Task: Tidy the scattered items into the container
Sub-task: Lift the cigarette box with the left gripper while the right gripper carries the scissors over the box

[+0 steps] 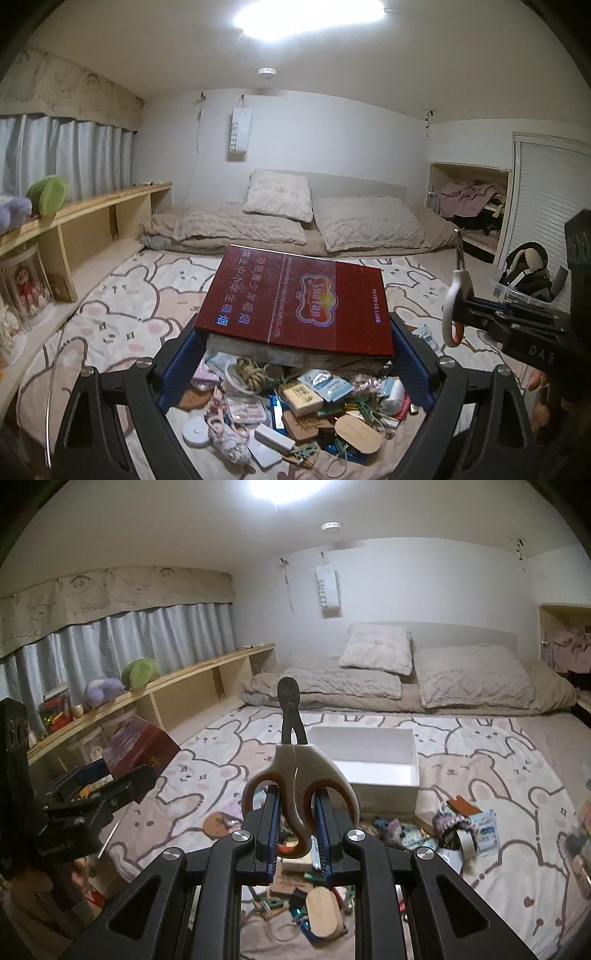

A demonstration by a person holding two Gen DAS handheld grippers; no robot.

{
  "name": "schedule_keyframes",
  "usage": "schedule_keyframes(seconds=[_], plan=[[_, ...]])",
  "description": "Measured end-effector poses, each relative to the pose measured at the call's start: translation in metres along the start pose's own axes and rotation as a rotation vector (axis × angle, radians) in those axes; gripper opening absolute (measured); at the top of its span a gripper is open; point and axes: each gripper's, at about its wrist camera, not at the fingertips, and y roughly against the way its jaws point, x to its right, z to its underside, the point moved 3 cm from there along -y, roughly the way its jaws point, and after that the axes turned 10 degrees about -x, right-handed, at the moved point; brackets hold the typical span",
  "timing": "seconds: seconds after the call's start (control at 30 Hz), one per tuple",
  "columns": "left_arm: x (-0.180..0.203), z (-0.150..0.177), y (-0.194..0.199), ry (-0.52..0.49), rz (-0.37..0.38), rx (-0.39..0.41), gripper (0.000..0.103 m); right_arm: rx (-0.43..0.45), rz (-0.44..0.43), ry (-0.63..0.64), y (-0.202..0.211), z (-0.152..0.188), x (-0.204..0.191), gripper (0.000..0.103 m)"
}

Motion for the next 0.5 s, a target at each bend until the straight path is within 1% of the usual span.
schedule_keyframes(seconds=[0.13,0.33,0.43,0.5], plan=[[-0.013,-0.015,0.003,-0.02,-0.002,0.03,0.093,0.026,-0.008,-0.017,-0.002,-0.025,-0.004,0.018],[-0.041,-0.037,0.001,-0.056,-0.038,0.052,0.093,0.067,-0.009,-0.056,-0.013,-0.065,-0.007,0.018],[-0.056,-0.047,-0.003,-0.05,-0.05,0.045,0.093,0.072,-0.022,-0.064,-0.024,-0.082,-0.01,0.018],[-0.062,-0.055,-0.008,-0.044,-0.038,0.031,0.093,0.07,-0.023,-0.059,-0.033,-0.093,-0.012,0.018]])
